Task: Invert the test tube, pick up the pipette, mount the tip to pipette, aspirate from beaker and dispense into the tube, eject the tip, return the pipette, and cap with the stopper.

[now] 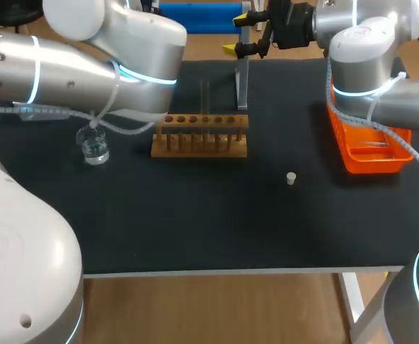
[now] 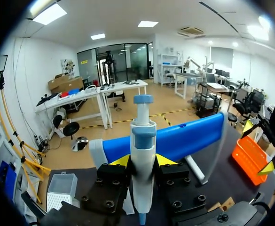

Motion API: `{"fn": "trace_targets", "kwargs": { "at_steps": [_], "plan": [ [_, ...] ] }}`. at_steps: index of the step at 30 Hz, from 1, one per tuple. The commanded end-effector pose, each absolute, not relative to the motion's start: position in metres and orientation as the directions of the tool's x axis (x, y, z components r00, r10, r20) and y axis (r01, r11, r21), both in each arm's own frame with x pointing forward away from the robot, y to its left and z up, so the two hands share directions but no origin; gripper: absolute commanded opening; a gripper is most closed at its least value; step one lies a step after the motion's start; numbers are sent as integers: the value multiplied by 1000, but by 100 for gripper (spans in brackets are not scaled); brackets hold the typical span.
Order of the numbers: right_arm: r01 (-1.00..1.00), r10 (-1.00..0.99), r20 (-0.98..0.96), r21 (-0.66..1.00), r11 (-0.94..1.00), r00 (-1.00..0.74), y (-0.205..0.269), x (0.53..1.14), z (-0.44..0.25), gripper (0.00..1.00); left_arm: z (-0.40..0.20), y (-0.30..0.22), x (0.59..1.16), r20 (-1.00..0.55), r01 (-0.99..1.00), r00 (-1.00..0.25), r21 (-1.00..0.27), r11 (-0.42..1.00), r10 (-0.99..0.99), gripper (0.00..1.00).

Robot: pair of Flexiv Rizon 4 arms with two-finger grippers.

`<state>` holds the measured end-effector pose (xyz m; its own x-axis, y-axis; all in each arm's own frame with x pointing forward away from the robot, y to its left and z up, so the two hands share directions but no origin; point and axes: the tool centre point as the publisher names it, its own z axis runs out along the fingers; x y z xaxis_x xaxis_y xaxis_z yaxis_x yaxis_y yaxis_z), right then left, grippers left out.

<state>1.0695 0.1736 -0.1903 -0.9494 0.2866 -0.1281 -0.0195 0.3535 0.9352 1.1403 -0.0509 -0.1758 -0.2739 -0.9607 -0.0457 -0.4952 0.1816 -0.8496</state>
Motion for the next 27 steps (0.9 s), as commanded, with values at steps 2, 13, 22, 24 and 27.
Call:
{"fn": "trace_targets", "kwargs": {
  "at_steps": [2,13,22,24,27],
  "plan": [
    [-17,284,-126,934,357,-951,173,1070,-189,100,-173,-55,1148,-52,-535,-268,-822,193,-962,0],
    [-17,284,-126,934,357,-951,173,1070,-189,100,-178,-57,1157,-56,-581,-257,-789,200,-965,0],
    [-17,284,-126,934,357,-951,173,1070,-189,100,-186,-57,1158,-54,-611,-250,-765,201,-967,0],
    [-17,284,-126,934,357,-951,173,1070,-189,100,-188,-57,1158,-52,-614,-249,-763,199,-967,0],
    [-17,284,-126,934,357,-951,173,1070,-189,100,-191,-57,1157,-48,-620,-247,-760,196,-968,0]
  ]
}}
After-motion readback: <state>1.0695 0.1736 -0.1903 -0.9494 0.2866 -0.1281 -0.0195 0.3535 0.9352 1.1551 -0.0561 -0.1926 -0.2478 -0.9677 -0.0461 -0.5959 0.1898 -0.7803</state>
